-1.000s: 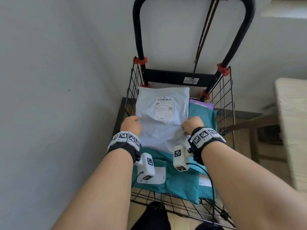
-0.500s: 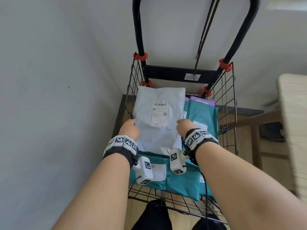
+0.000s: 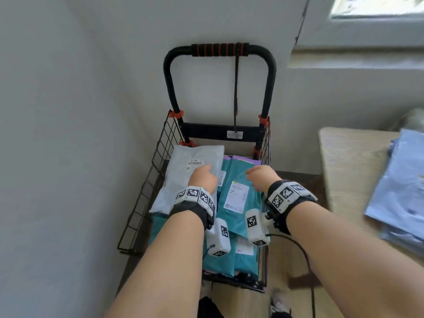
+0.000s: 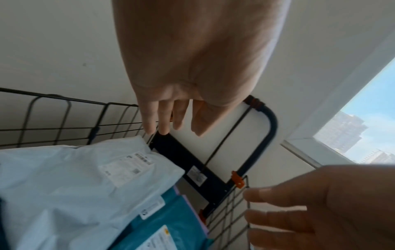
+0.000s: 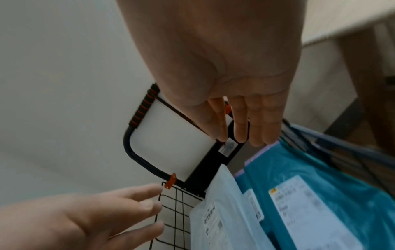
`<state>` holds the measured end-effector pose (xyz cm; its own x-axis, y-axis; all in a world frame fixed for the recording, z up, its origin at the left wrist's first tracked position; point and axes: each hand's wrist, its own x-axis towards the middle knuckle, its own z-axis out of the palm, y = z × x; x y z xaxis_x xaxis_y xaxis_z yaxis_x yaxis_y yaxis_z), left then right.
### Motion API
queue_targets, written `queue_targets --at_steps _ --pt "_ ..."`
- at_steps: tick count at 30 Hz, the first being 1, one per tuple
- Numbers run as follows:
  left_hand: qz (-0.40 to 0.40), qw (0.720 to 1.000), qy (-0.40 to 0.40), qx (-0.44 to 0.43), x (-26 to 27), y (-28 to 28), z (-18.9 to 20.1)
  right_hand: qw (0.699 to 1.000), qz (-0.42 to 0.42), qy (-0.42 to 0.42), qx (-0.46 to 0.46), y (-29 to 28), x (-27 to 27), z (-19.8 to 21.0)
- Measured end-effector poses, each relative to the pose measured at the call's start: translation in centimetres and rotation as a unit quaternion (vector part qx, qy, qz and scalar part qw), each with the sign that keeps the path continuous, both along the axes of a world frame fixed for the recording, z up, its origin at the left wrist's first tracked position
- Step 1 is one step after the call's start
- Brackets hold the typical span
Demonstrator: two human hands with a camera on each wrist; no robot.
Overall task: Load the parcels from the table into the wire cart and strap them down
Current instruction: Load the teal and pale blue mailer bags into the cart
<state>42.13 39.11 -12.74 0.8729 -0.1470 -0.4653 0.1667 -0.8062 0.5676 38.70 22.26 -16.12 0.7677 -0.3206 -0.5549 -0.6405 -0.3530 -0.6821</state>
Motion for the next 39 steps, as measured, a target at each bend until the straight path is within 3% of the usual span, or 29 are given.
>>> queue_targets --at_steps 11,18,29,39 --pt "-0.083 0.993 -0.078 -0.026 -7.4 -14.8 5.6 0.995 -0.039 -0.032 -0.09 -13.0 -10.1 6.0" --pt "-0.179 0.98 -0.081 -0.035 -9.6 -21.8 6.6 0.977 -0.141 -0.041 -0.155 -19.5 -16.7 8.6" --pt "-0.281 0.959 -0.035 -0.028 -15.4 -29.9 4.3 0.949 -0.27 -0.016 -0.163 -25.4 -25.7 7.5" --pt "-0.242 0.97 0.01 0.001 -19.3 -39.9 0.2 0.95 -0.262 0.06 -0.159 -37.9 -30.0 4.5"
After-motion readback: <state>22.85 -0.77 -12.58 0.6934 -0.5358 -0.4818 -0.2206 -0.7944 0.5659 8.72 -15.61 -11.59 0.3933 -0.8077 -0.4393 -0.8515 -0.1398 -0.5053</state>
